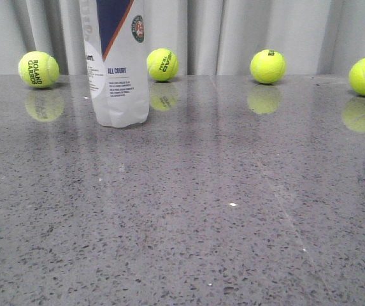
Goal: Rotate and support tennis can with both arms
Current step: 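Open the left gripper and release the upright can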
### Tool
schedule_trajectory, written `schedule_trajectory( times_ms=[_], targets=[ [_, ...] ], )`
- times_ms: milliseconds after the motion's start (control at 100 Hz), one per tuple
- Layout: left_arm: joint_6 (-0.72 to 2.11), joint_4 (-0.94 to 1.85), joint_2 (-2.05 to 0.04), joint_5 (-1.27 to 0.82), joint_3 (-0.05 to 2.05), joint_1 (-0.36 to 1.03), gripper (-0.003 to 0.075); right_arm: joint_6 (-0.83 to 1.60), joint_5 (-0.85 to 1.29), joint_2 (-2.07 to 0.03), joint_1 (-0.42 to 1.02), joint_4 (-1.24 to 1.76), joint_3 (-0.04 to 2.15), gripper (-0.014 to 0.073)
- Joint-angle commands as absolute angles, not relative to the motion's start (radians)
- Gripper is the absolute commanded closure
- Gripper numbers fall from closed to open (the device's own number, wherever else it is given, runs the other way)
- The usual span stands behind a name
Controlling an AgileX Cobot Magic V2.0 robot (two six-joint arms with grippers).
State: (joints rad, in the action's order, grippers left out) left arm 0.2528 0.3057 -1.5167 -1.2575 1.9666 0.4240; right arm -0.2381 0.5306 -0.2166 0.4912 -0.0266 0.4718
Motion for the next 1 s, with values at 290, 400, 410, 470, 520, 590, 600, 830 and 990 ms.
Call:
schedule_trajectory(
  times_ms=[290,400,410,470,520,590,600,830,990],
  targets=[
    [0.221,0.338,-1.160,-0.908,1.539,0.433,0.0740,-0.233,0.455,-0.226,0.484,-0.042,0.496,0.0663],
    [0.221,0.293,-1.081,-0.857,1.424,0.433,0.0740,-0.233,0.455,-0.226,0.484,-0.042,0.496,0.0663],
    [0.221,0.288,-1.072,-0.855,1.409,0.433,0.0740,-0.233,0.455,-0.226,0.484,-0.042,0.496,0.0663],
    [0.221,0.286,-1.038,-0.834,1.356,0.433,0.0740,-0.233,0.455,-0.226,0.484,-0.042,0.496,0.0663],
    [0.221,0.286,-1.005,-0.824,1.310,0.433,0.0740,-0.233,0.455,-0.226,0.484,-0.042,0.496,0.0663],
    [0.212,0.273,-0.975,-0.839,1.265,0.427,0.0740,-0.233,0.455,-0.226,0.484,-0.042,0.496,0.0663],
    [0.212,0.263,-0.972,-0.844,1.261,0.427,0.0740,-0.233,0.455,-0.226,0.484,-0.042,0.496,0.0663],
    [0.149,0.197,-0.916,-0.930,1.137,0.427,0.0740,-0.233,0.455,-0.226,0.484,-0.042,0.496,0.0663],
    [0.149,0.175,-0.861,-0.905,1.061,0.427,0.0740,-0.233,0.455,-0.226,0.484,-0.042,0.496,0.0663]
  ],
)
